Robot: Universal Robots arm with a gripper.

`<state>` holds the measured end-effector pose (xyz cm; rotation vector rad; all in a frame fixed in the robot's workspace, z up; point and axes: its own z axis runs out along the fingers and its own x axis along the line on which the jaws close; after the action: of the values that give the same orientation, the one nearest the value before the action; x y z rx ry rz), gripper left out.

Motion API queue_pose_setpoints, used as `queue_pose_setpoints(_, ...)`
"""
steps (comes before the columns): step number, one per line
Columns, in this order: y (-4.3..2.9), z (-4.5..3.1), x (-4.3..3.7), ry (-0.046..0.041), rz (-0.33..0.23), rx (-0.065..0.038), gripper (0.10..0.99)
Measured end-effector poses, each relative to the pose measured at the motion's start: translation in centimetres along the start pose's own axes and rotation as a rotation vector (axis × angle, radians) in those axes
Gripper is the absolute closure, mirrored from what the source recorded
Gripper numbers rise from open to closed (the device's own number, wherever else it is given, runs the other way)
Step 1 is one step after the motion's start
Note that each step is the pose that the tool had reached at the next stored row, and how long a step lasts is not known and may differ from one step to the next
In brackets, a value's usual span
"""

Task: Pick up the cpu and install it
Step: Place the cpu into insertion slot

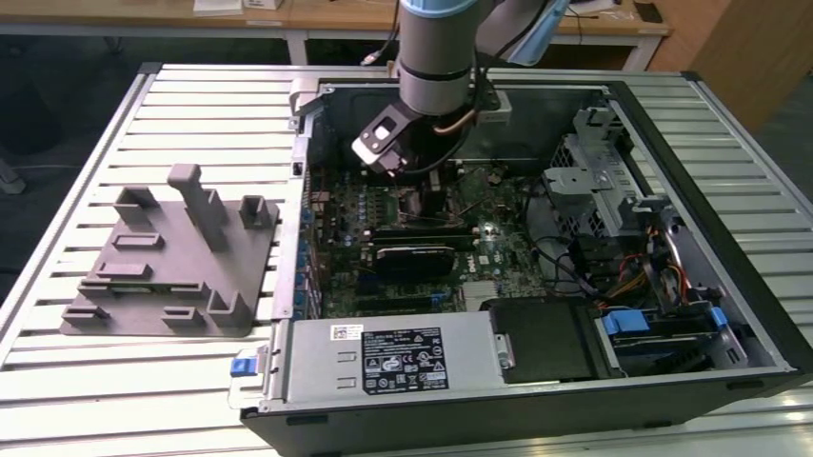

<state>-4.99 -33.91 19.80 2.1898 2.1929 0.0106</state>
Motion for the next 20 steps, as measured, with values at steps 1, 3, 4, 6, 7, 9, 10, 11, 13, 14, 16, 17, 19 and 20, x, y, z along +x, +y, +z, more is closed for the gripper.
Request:
queue_pose_setpoints(1, -0.01, 0.09, 0.01, -0.0002, 0.004, 0.000, 0.545)
queue_pose_setpoints(3, -0.02, 0.26, 0.02, -0.0005, 0.014, 0.000, 0.545)
queue_pose_setpoints(4, -0.02, 0.32, 0.03, -0.0007, 0.018, 0.000, 0.545)
queue_pose_setpoints(6, -0.02, 0.34, 0.02, -0.0010, 0.021, 0.001, 0.545)
queue_pose_setpoints(7, -0.02, 0.34, 0.02, -0.0010, 0.022, 0.001, 0.545)
queue_pose_setpoints(9, -0.02, 0.35, 0.03, -0.0008, 0.022, 0.001, 0.545)
queue_pose_setpoints(10, -0.02, 0.35, 0.03, -0.0008, 0.022, 0.001, 0.545)
queue_pose_setpoints(11, -0.02, 0.35, 0.03, -0.0008, 0.022, 0.001, 0.545)
queue_pose_setpoints(13, -0.02, 0.35, 0.03, -0.0008, 0.023, 0.001, 0.545)
queue_pose_setpoints(14, -0.02, 0.35, 0.03, -0.0008, 0.023, 0.001, 0.545)
queue_pose_setpoints(16, -0.02, 0.35, 0.03, -0.0008, 0.021, 0.001, 0.545)
queue_pose_setpoints(17, -0.02, 0.35, 0.03, -0.0005, 0.014, 0.000, 0.545)
queue_pose_setpoints(19, -0.02, 0.36, 0.03, 0.0004, -0.008, 0.000, 0.545)
queue_pose_setpoints(20, -0.02, 0.36, 0.03, 0.0008, -0.018, -0.001, 0.545)
